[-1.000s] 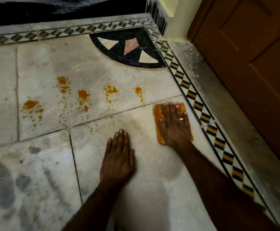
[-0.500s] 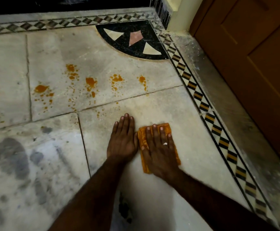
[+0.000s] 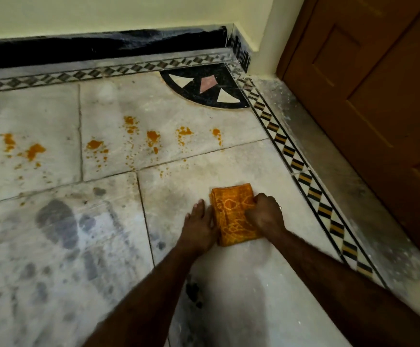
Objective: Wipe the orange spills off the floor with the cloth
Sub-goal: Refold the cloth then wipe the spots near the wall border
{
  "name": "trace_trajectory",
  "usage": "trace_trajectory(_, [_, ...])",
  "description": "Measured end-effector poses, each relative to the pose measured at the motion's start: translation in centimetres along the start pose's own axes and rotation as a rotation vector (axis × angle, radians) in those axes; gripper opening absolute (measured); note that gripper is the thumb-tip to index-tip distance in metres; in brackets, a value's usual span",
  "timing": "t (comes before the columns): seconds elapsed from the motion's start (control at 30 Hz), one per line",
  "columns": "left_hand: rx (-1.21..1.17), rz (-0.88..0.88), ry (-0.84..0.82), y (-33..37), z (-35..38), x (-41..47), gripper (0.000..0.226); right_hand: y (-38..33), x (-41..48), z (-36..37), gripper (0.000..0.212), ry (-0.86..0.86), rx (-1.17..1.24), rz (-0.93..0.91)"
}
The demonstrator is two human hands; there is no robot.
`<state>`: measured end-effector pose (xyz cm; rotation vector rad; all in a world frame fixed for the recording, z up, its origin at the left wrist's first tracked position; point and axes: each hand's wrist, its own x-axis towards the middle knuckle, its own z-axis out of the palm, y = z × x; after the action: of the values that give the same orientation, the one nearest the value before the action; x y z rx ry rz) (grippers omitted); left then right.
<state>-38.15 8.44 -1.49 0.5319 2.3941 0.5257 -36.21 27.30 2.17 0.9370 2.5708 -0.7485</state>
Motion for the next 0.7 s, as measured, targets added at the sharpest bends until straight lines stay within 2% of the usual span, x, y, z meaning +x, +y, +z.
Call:
trace_trajectory(0.13, [-0.068, -0.050, -0.077, 0.9, -0.1, -1.6, 0.073, 0.0, -0.6, -1.3, 0.030, -0.010, 0.058, 0.007])
trace_trajectory(0.2, [-0.090, -0.059, -0.082, 1.7, -1.1, -2.4, 0.071, 0.1, -1.0, -1.7, 0.034, -0.060, 0.108, 0.026])
trace_trajectory(0.3, [-0.205, -0.068, 0.095, 2.8, -1.9, -3.6, 0.051, 0.0, -1.1, -2.6, 0.039, -0.093, 0.243, 0.053])
trace_trajectory(0.4, [-0.306, -0.035, 0.261, 3.6, -2.3, -4.0, 0.042, -1.2, -1.7, -3.8, 0.021, -0.082, 0.388, 0.051])
trace_trajectory(0.47, [-0.482, -0.054, 0.152, 4.4, -2.9, -3.8, 0.047, -2.4, -2.4, -4.4, 0.006, -0.084, 0.458, 0.027])
trace_trajectory(0.53, [-0.668, -0.047, 0.022, 5.3, -3.3, -3.5, 0.068, -3.6, -3.0, -4.9, 0.004, -0.075, 0.518, 0.003])
trace_trajectory(0.6, [-0.796, 0.003, -0.005, 6.2, -3.5, -3.3, 0.088, -5.1, -3.6, -5.3, 0.002, -0.041, 0.537, -0.011])
trace_trajectory(0.7, [-1.002, 0.135, 0.049, 7.1, -4.3, -2.8, 0.079, -7.0, -4.5, -5.8, 0.007, -0.022, 0.584, -0.019])
